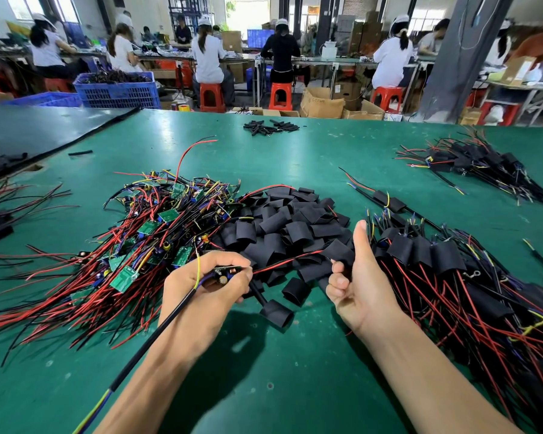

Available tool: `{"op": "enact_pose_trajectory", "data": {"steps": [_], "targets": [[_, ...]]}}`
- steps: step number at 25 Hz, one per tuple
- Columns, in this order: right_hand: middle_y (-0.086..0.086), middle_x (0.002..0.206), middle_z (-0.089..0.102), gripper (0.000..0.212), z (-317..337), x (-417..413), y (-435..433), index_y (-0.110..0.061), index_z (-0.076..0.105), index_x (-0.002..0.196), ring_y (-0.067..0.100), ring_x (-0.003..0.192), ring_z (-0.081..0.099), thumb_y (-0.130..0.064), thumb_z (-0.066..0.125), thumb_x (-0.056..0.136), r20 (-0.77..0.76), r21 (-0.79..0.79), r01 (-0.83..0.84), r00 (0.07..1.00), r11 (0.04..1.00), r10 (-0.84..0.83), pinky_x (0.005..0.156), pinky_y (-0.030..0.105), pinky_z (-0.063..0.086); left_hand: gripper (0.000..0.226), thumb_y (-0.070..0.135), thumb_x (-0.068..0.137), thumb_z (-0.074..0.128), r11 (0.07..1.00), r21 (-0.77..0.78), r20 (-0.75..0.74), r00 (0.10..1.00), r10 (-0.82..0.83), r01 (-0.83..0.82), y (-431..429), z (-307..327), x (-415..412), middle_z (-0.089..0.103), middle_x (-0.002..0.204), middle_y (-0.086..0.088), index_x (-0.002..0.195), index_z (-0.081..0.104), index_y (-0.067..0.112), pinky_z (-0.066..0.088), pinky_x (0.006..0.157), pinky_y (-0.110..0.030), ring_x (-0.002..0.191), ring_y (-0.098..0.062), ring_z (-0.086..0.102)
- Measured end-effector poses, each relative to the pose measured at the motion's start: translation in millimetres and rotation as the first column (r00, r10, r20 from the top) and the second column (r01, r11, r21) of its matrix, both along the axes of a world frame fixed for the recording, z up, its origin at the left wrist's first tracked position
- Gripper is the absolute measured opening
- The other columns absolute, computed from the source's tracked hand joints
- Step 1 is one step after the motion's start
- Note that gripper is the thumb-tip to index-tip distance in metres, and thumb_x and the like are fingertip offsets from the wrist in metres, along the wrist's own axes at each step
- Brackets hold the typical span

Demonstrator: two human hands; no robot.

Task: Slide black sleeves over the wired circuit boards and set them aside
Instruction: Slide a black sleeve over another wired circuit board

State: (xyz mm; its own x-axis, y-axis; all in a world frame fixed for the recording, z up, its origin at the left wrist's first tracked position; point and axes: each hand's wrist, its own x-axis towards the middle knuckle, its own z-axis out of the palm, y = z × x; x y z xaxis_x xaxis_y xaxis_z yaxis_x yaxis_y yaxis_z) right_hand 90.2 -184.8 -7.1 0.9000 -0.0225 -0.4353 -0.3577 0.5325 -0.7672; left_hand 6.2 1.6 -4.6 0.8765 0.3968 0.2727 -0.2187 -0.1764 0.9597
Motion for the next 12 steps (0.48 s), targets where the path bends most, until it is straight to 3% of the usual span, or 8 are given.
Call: {"op": "enact_pose_trajectory", "data": {"steps": [5,9,12], "targets": [[0.0,0.048,0.046,0.062,4,-6,4,-0.018,0.057,0.086,0.013,0.033,0.03,-0.078,0.066,0.073,0.112,-0.237,-0.054,0.99,0.97,0.082,0.034,0.017,0.02,0.026,-0.006,0.082,0.074,0.997,-0.064,-0.023,0.999,-0.036,0.034,1,-3,4,0.07,0.066,-0.008,0.079,0.076,0.019,0.055,0.054,-0.025,0.058,-0.02,0.068],[0.002,0.052,0.05,0.059,0,-14,12,-0.019,0.049,0.072,0.017,0.035,0.037,-0.075,0.069,0.072,0.231,-0.403,-0.099,0.951,0.91,0.206,0.036,0.019,0.025,0.016,-0.006,0.078,0.074,0.928,-0.359,-0.106,0.983,-0.149,0.102,-1,-5,7,0.065,0.065,-0.017,0.077,0.075,0.01,0.051,0.05,-0.027,0.054,-0.025,0.063],[0.002,0.054,0.051,0.049,-3,-18,19,-0.023,0.049,0.061,0.016,0.034,0.038,-0.062,0.076,0.073,0.274,-0.408,-0.12,0.929,0.905,0.247,0.036,0.02,0.026,0.017,0.007,0.069,0.078,0.826,-0.556,-0.18,0.957,-0.228,0.092,-7,-4,10,0.068,0.072,-0.016,0.083,0.071,0.006,0.053,0.05,-0.024,0.053,-0.021,0.064]]}}
